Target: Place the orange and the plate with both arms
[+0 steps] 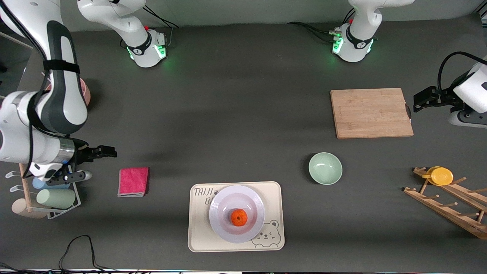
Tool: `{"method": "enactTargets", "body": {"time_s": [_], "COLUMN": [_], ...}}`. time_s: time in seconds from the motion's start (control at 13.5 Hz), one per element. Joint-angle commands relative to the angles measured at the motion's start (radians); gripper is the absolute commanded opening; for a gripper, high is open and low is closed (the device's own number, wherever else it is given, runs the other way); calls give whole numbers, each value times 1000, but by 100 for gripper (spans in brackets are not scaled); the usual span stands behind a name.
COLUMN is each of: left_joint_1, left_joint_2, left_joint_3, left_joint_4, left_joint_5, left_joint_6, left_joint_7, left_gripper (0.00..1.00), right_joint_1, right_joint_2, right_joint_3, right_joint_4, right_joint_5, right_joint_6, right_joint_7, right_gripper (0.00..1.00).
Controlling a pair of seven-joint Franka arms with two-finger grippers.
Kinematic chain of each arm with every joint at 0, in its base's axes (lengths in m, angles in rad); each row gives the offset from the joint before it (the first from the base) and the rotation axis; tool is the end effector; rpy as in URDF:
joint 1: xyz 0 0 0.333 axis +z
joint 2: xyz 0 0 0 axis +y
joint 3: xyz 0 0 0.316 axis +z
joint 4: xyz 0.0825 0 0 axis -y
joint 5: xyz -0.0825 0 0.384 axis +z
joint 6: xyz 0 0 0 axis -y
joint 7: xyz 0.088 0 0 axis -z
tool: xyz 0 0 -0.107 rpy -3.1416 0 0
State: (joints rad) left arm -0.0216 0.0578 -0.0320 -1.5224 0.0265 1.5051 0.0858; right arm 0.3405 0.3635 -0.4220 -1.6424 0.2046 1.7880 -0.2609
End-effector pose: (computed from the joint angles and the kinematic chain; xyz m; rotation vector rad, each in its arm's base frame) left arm 0.5645 -0.0268 0.6093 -3.1085 0.2159 0.1176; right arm 0.6346 -0.0078 0.4055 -3.0465 -0.1947 0.2637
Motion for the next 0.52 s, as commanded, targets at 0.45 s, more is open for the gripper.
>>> {"method": "enactTargets", "body": {"time_s": [0.45], "left_joint_1": [-14], "left_joint_2": [-15], "left_joint_3": [6], "left_joint_4": [-12], "left_joint_5": [16], "left_joint_6": [1], "left_joint_7": [2], "left_gripper": [100], "right_joint_1": [89], "right_joint_2": [-139], "right_joint_3": [-52], "right_joint_4": [64], "right_joint_5": [-155], "right_joint_6": [-188], "right_joint_7": [118], "right_gripper": [100]}}
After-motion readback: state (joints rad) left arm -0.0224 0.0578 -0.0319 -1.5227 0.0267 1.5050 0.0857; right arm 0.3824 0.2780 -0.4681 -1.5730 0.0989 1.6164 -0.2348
